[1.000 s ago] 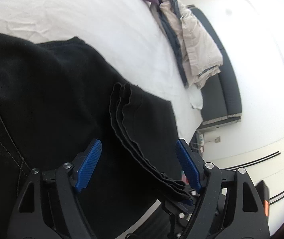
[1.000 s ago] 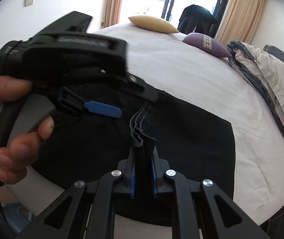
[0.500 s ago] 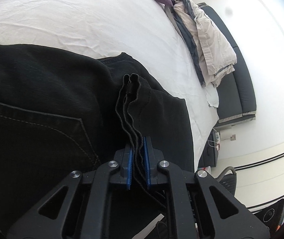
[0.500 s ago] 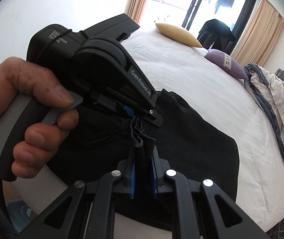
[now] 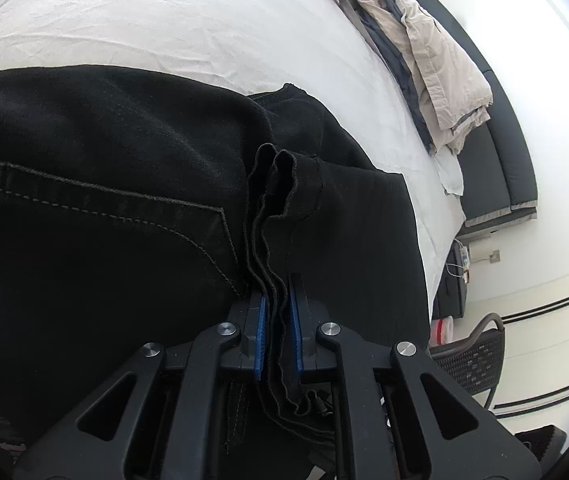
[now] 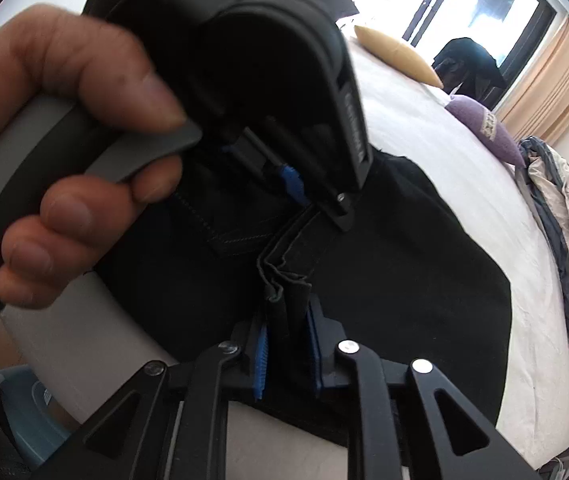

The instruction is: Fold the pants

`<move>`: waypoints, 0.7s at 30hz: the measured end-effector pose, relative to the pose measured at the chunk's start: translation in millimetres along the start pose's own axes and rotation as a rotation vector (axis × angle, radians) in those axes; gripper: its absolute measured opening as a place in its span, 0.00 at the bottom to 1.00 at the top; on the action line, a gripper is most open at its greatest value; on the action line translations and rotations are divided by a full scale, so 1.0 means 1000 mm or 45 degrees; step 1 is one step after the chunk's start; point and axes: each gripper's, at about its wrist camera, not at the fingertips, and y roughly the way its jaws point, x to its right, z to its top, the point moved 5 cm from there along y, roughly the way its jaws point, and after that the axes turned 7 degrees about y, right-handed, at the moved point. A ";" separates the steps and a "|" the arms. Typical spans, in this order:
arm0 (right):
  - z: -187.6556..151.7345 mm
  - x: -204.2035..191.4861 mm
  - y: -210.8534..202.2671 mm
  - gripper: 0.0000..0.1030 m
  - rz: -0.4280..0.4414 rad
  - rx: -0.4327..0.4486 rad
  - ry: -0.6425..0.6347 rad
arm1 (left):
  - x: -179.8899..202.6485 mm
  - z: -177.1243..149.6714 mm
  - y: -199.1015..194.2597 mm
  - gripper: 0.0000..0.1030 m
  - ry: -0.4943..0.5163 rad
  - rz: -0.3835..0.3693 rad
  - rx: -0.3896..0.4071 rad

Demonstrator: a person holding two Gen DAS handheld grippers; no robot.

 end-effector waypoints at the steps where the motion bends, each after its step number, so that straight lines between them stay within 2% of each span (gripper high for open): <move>1: -0.002 -0.001 0.000 0.29 0.009 -0.004 -0.001 | -0.003 -0.001 -0.003 0.09 -0.006 -0.008 -0.003; 3: -0.002 -0.001 -0.005 0.35 0.041 0.001 0.017 | -0.004 -0.002 -0.010 0.10 -0.008 0.007 0.001; 4: -0.001 0.000 -0.011 0.46 0.076 0.009 0.035 | -0.004 -0.001 -0.015 0.10 0.002 0.039 0.007; 5: 0.000 0.003 -0.018 0.50 0.127 0.017 0.060 | -0.003 0.001 -0.021 0.10 0.018 0.090 0.015; 7: 0.003 0.014 -0.036 0.52 0.289 0.034 0.140 | -0.001 0.004 -0.036 0.10 0.046 0.193 0.028; 9: 0.007 0.037 -0.054 0.52 0.448 0.059 0.230 | 0.001 0.009 -0.052 0.10 0.065 0.256 0.063; 12: 0.007 0.106 -0.064 0.52 0.631 0.103 0.451 | 0.014 0.014 -0.068 0.10 0.116 0.237 0.129; 15: -0.006 0.178 -0.056 0.52 0.814 0.134 0.650 | 0.044 0.013 -0.057 0.10 0.220 0.166 0.158; 16: -0.012 0.200 -0.048 0.52 0.903 0.128 0.724 | 0.051 0.008 -0.049 0.10 0.255 0.152 0.147; 18: -0.017 0.248 -0.023 0.53 0.993 0.134 0.882 | 0.065 -0.001 -0.022 0.10 0.307 0.162 0.105; 20: -0.016 0.288 0.009 0.54 1.146 0.134 1.035 | 0.066 -0.014 0.003 0.10 0.320 0.191 0.040; 21: -0.016 0.302 0.025 0.54 1.187 0.139 1.101 | 0.064 -0.019 0.011 0.10 0.327 0.198 0.019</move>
